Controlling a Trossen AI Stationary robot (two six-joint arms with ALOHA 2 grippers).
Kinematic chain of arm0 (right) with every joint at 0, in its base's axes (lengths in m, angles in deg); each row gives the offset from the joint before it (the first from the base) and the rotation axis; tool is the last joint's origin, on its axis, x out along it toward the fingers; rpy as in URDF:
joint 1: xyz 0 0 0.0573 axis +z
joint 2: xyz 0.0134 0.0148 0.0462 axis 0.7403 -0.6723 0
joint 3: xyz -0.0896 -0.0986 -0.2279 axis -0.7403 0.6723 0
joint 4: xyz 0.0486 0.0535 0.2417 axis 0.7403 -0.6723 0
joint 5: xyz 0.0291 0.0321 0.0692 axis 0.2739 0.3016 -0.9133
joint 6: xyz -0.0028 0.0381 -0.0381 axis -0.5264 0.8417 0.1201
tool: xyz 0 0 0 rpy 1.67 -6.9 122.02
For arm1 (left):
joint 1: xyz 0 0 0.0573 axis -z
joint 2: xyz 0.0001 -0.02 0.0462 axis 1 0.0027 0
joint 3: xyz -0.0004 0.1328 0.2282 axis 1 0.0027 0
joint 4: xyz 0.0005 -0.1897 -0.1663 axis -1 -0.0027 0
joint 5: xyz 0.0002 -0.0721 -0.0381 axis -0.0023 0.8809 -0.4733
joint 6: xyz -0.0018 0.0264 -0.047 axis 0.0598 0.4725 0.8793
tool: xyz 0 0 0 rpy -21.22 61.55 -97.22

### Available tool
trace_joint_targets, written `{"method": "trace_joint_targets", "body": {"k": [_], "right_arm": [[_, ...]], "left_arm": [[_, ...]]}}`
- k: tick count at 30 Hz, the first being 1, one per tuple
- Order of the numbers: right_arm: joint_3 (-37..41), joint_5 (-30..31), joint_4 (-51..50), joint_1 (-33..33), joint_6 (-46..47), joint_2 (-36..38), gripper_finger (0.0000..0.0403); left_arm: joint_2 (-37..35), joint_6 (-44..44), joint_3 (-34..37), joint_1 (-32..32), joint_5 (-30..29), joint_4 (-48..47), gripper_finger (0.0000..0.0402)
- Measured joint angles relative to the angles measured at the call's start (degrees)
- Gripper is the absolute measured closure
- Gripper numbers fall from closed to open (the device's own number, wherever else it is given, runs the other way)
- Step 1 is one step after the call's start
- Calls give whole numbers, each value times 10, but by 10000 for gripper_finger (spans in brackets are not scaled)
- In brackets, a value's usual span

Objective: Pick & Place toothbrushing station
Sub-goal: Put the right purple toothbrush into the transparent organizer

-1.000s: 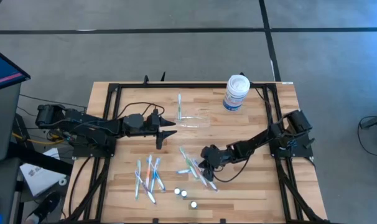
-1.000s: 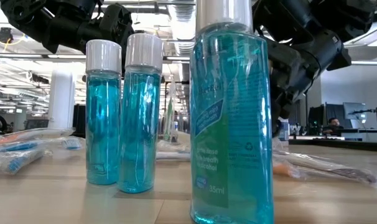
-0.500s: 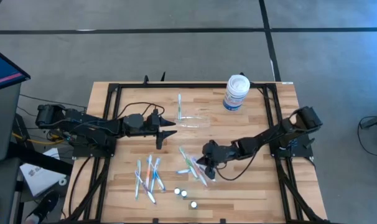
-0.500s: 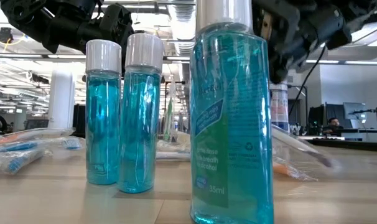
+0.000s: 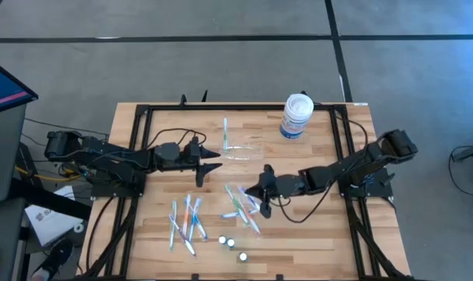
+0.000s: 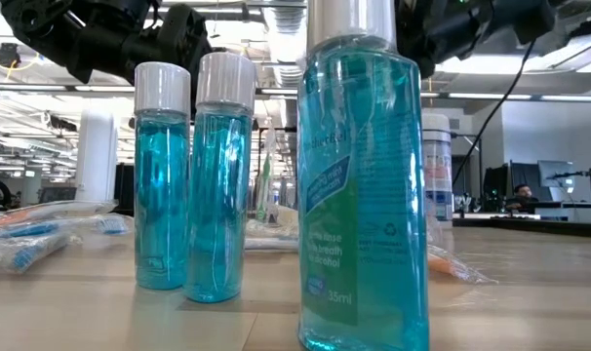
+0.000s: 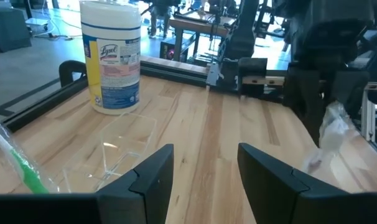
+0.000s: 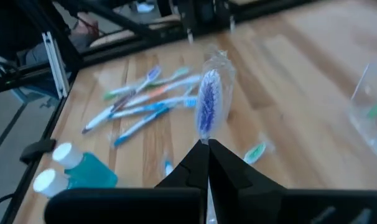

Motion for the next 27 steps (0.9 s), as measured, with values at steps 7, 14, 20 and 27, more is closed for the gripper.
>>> {"method": "trace_joint_targets", "body": {"k": [7, 14, 20, 27], "right_arm": [[-2, 0, 60, -25, -48, 1, 403], [-28, -1, 60, -48, -90, 0, 403], [-60, -16, 60, -63, -127, 0, 403], [-76, -17, 59, -73, -153, 0, 403]], "left_arm": [[0, 9, 0, 0, 49, 37, 230], [3, 10, 0, 16, 64, 80, 230], [27, -3, 0, 33, 66, 129, 230], [82, -9, 0, 41, 75, 218, 230]]}}
